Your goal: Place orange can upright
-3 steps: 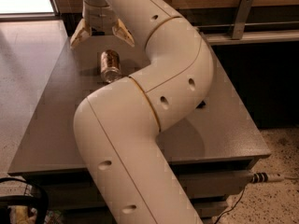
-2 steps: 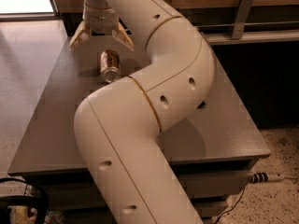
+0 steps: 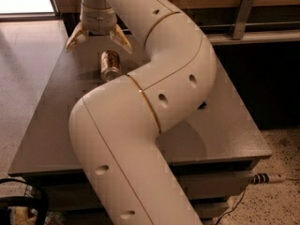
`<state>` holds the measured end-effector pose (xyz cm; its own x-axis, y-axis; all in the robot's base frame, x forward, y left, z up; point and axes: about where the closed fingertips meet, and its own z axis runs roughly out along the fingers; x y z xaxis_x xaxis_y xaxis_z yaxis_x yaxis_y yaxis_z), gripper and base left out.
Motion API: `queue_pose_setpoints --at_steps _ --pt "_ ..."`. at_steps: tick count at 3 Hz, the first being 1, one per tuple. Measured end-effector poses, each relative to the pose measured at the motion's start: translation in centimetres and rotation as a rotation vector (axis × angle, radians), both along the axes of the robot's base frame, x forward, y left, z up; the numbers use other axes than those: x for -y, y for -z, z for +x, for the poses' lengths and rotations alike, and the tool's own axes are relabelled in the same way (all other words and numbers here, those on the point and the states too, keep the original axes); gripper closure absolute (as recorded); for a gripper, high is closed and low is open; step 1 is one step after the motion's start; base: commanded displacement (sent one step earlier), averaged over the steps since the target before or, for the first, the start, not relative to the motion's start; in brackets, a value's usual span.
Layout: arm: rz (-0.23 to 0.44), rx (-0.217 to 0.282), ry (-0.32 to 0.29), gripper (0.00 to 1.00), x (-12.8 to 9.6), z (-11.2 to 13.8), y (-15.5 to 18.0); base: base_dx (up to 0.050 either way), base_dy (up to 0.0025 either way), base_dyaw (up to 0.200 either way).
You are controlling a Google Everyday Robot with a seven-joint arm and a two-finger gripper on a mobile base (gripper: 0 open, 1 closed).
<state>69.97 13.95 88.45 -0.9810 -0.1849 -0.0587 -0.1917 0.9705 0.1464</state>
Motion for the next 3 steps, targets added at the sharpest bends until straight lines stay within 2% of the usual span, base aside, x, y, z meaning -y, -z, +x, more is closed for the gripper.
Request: queue_pose_setpoints --at_steps 1,2,3 --pt "-0.018 -0.021 -0.007 0.00 -0.4 -0.8 0.5 0.000 0.00000 0.000" --pt "-0.058 -0.031 -0.024 0.00 0.5 -1.3 1.5 0.000 0.00000 0.000" --pt "-0.098 -0.034 -0.031 0.00 3.5 -2.2 2.8 0.000 0.00000 0.000"
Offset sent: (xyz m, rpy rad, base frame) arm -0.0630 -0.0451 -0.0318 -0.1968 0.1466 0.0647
